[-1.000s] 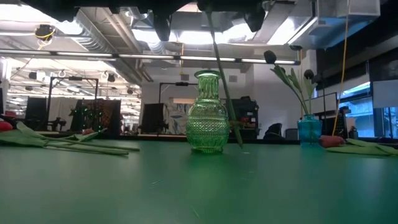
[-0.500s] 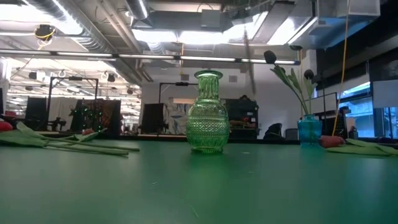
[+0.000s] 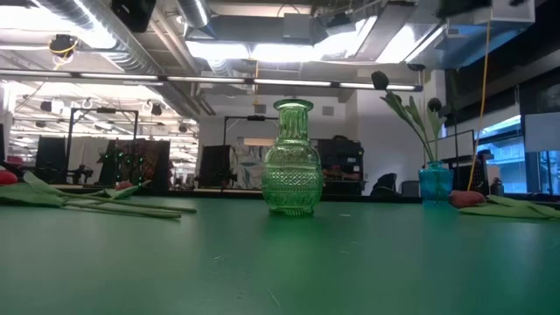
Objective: Sort flowers into vase by color
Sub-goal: Put the black flower into the top right blue vase, then put the middle right pink flower into the green vase
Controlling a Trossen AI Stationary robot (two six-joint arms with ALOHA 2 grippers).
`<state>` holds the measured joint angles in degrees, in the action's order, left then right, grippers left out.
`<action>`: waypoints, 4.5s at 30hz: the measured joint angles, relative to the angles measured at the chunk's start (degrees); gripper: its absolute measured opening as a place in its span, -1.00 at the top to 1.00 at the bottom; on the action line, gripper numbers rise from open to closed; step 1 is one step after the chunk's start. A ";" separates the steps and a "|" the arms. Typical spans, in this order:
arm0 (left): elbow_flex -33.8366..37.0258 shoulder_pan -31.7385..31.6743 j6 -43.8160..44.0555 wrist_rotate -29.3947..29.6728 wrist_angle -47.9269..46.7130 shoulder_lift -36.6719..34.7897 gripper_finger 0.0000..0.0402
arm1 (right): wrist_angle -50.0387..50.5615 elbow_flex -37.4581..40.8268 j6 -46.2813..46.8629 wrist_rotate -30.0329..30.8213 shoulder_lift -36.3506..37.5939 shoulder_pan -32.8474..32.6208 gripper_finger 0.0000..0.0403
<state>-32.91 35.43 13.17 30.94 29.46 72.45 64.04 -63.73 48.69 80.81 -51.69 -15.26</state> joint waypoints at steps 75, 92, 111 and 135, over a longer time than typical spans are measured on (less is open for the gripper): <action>0.79 -12.80 5.79 -2.30 4.00 0.35 0.56 | -64.99 38.34 -26.50 -53.37 21.42 65.54 0.96; 0.79 -12.91 6.25 -2.29 4.01 0.35 0.56 | -59.71 38.30 -21.97 -54.31 9.45 65.54 0.65; 0.79 -10.72 6.49 -2.28 -0.21 0.31 0.56 | -22.81 23.20 -25.25 -58.78 19.48 65.48 -0.28; 0.79 -10.13 18.92 -1.51 -1.61 10.40 0.56 | -12.56 34.40 -14.14 -101.16 31.72 63.38 0.31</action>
<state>-32.12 25.30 32.09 29.43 27.86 82.84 51.47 -29.33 34.55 -20.34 -19.97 48.11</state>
